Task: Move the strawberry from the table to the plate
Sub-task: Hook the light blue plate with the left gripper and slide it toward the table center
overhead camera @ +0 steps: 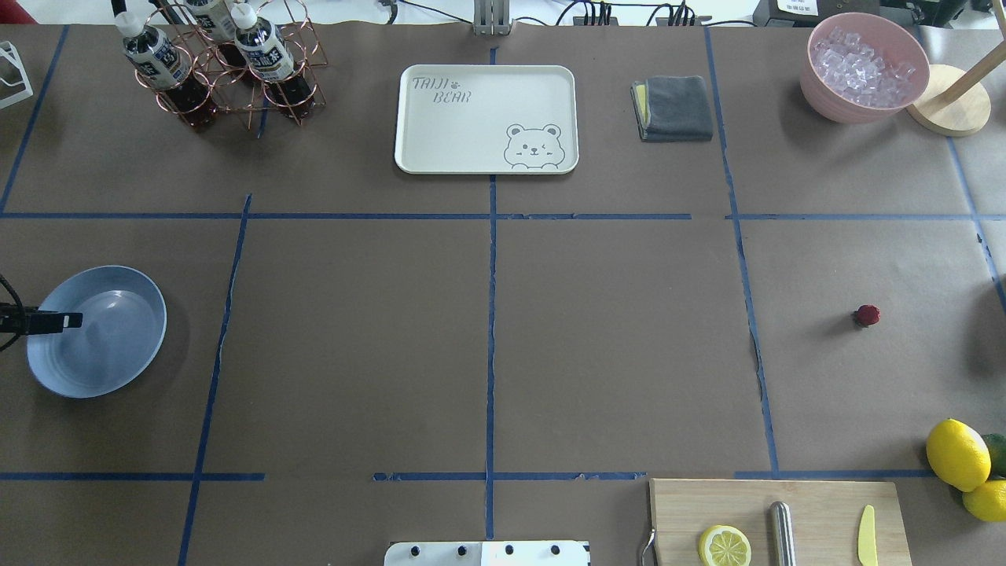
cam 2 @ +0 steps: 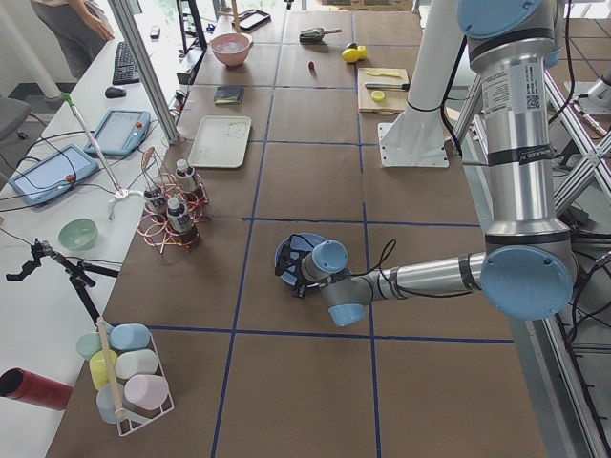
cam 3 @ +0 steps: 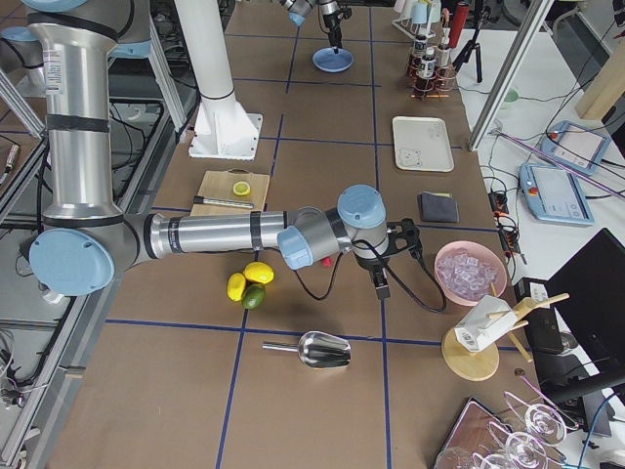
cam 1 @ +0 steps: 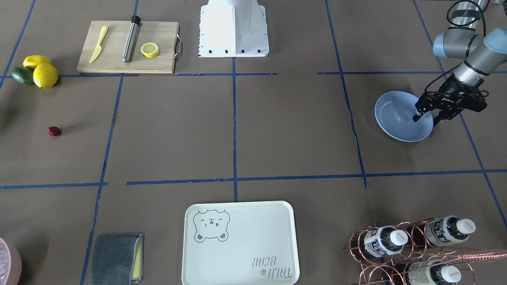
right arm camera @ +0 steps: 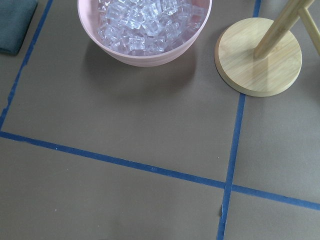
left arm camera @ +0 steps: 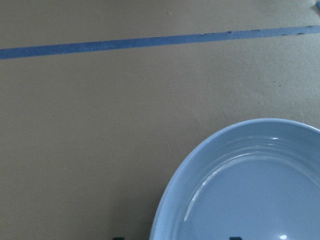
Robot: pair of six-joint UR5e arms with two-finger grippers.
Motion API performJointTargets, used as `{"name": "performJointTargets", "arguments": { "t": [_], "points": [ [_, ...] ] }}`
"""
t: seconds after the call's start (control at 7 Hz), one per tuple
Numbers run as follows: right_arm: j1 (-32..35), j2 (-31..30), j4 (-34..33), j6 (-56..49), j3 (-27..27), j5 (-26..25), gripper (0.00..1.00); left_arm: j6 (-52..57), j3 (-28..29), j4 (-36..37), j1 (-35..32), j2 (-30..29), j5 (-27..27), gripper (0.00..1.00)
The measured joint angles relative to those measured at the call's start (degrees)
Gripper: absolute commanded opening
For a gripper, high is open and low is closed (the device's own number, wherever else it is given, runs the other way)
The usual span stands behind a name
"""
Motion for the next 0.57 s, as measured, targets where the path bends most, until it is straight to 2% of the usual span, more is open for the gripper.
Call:
{"name": "performJointTargets", "arguments": {
  "t": [0.29, 0.57],
  "points": [
    [0.0, 0.0, 0.0, 0.0, 0.0, 0.0, 1.00, -2.3, -2.0, -0.3, 0.4, 0.0, -0.2, 0.00],
    [0.0, -0.1, -0.1, 0.2, 0.1, 0.0, 1.00, -3.6, -9.0, 4.4, 0.6, -0.7, -2.2, 0.00]
  ]
}}
